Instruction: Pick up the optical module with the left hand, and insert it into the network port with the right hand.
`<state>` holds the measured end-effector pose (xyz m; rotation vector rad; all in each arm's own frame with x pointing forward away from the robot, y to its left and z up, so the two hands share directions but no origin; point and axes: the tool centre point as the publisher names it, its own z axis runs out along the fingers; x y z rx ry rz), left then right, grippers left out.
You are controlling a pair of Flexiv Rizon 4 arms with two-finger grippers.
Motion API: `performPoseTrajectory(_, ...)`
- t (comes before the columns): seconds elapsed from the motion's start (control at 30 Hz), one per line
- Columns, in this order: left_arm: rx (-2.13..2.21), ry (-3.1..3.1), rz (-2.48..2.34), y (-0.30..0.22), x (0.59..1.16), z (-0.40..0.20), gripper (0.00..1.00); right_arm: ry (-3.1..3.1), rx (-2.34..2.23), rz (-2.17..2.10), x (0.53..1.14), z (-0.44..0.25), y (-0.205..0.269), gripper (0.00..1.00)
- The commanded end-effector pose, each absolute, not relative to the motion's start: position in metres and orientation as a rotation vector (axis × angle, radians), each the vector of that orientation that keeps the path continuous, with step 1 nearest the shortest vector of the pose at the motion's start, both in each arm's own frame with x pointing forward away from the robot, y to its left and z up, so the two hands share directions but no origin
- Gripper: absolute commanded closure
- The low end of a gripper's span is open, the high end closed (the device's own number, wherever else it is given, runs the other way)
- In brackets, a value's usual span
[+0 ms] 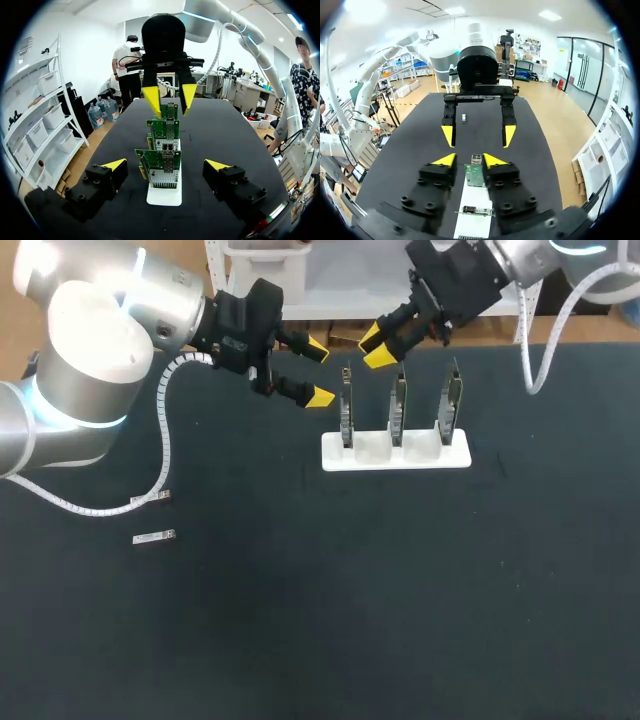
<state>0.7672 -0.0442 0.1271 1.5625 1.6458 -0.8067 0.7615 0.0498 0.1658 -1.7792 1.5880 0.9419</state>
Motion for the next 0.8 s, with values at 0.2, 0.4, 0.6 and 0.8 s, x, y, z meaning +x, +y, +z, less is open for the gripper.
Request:
performPoseTrajectory(0.2, 1.567, 1.652, -0.808, -0.045, 0.769, 0.128, 0.0, 1.59, -1.773, 0.925, 0.759, 0.165, 0.059, 1.0)
performPoseTrajectory(0.4, 1.567, 1.652, -0.808, -0.045, 0.769, 0.128, 0.0, 1.589, -1.771, 0.935, 0.762, 0.161, 0.068, 1.0)
performPoseTrajectory(0.6, 1.567, 1.652, -0.808, -0.045, 0.769, 0.128, 0.0, 1.586, -1.782, 0.943, 0.763, 0.158, 0.074, 1.0)
performPoseTrajectory(0.8, 1.567, 1.652, -0.808, -0.045, 0.769, 0.128, 0.0, 1.597, -1.792, 0.944, 0.765, 0.156, 0.078, 1.0)
